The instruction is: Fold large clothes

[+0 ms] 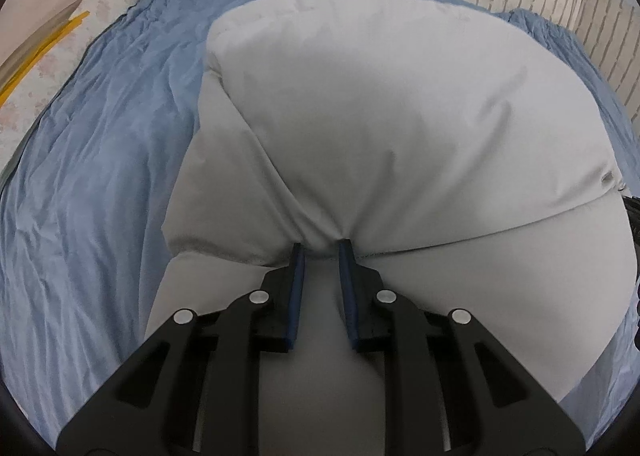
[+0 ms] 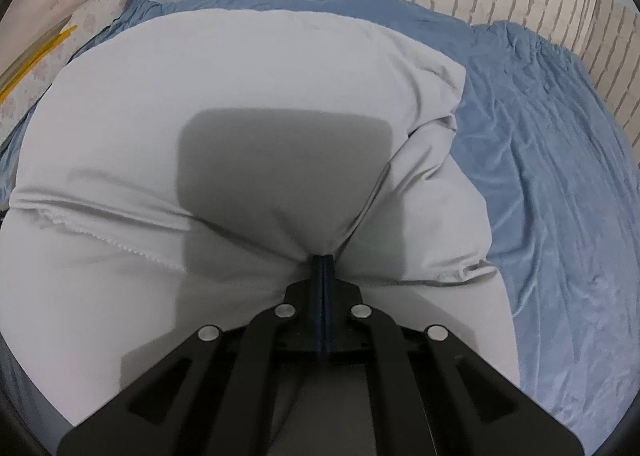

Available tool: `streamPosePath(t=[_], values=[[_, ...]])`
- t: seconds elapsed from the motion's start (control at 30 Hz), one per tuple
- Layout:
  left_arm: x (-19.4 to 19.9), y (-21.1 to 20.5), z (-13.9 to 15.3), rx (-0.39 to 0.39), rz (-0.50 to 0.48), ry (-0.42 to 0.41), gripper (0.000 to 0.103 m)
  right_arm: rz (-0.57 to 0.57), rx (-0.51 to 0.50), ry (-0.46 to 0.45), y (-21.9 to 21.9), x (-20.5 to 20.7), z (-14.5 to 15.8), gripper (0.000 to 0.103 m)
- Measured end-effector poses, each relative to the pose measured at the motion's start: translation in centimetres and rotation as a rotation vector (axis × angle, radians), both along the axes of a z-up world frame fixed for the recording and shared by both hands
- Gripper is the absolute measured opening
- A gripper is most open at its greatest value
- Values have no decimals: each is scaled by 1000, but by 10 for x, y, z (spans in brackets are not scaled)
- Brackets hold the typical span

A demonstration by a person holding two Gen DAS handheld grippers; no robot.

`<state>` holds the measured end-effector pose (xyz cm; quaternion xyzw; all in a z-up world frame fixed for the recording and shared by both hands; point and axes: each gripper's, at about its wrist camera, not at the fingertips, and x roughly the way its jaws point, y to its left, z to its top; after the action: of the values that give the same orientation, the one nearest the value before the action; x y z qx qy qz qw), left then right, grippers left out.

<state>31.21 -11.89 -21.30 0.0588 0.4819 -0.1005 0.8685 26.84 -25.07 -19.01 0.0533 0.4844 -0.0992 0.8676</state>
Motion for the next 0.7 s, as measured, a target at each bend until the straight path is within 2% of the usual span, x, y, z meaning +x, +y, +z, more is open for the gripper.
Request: streamPosePath(t=[0.13,0.33,0.7], values=[[24,-20,-7,11,-7,30,17,-9,33,14,-7,10,-3,0],[42,-18,-7,9,4,66,17,-22,79,50,-16,32,-6,0],[52,-22,-15,31,-2,93,17,-16,66,75,-17,40,-12,0]])
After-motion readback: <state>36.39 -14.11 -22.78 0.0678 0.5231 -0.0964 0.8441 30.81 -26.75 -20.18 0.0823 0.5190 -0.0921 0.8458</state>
